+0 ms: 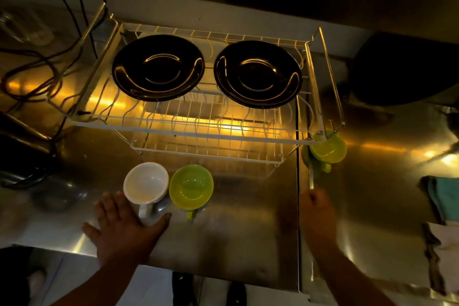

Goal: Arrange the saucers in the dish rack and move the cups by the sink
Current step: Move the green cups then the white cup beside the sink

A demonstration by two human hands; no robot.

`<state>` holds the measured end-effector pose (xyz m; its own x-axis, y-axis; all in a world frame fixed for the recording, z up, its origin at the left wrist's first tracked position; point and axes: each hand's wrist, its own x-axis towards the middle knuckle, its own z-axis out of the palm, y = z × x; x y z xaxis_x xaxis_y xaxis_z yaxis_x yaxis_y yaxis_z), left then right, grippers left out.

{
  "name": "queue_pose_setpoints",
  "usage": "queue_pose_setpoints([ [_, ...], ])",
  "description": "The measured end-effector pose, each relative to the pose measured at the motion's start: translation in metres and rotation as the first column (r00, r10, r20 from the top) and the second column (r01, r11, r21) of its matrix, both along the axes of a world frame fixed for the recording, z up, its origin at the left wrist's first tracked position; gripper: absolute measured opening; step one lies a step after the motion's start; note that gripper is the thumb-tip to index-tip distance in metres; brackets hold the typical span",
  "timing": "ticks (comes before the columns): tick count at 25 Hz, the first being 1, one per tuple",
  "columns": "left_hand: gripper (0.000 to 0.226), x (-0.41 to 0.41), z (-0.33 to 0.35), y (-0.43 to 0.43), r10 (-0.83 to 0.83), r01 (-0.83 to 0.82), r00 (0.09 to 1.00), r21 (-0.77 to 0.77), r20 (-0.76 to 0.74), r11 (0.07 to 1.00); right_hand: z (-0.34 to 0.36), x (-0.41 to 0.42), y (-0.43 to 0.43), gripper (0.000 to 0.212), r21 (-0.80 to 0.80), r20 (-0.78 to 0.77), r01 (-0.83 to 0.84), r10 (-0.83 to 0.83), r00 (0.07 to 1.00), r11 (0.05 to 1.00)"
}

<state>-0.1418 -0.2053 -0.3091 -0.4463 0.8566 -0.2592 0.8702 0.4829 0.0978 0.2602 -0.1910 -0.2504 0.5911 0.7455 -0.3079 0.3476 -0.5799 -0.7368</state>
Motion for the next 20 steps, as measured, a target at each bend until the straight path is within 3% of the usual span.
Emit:
queue_pose_setpoints([
  [4, 0.14, 0.0, 0.001, 0.0, -0.001, 0.001, 1.0, 0.008, -0.01, 1.0, 0.007, -0.086, -0.035, 0.002, -0.08, -0.183, -0.371, 0.353, 0.918, 0.925],
  [7, 0.139, -0.002, -0.002, 0.0, -0.005, 0.005, 1.0, 0.037, -0.001, 0.999, 0.008, -0.138, -0.029, 0.021, -0.018, -0.272, -0.505, 0.482, 0.833, 0.863],
  [9, 0.139, -0.003, -0.004, -0.001, -0.01, 0.01, 1.0, 0.045, 0.008, 0.999, 0.008, -0.167, -0.021, 0.039, -0.07, -0.357, -0.487, 0.434, 0.827, 0.871],
  [11, 0.139, -0.004, -0.006, -0.001, -0.017, 0.017, 1.0, 0.043, 0.003, 0.999, 0.007, -0.189, -0.012, 0.042, -0.132, -0.36, -0.442, 0.373, 0.855, 0.887],
  [13, 0.139, -0.004, -0.007, -0.001, -0.02, 0.02, 1.0, 0.041, 0.0, 0.999, 0.008, -0.203, -0.005, 0.038, -0.183, -0.358, -0.393, 0.312, 0.88, 0.901],
  [16, 0.139, -0.005, -0.007, 0.0, -0.023, 0.023, 1.0, 0.04, -0.002, 0.999, 0.006, -0.211, -0.002, 0.027, -0.212, -0.476, -0.322, 0.19, 0.858, 0.923],
  [20, 0.138, -0.004, -0.005, 0.0, -0.026, 0.026, 1.0, 0.032, -0.004, 0.999, 0.001, -0.213, -0.003, 0.015, -0.197, -0.526, -0.326, 0.181, 0.831, 0.925],
])
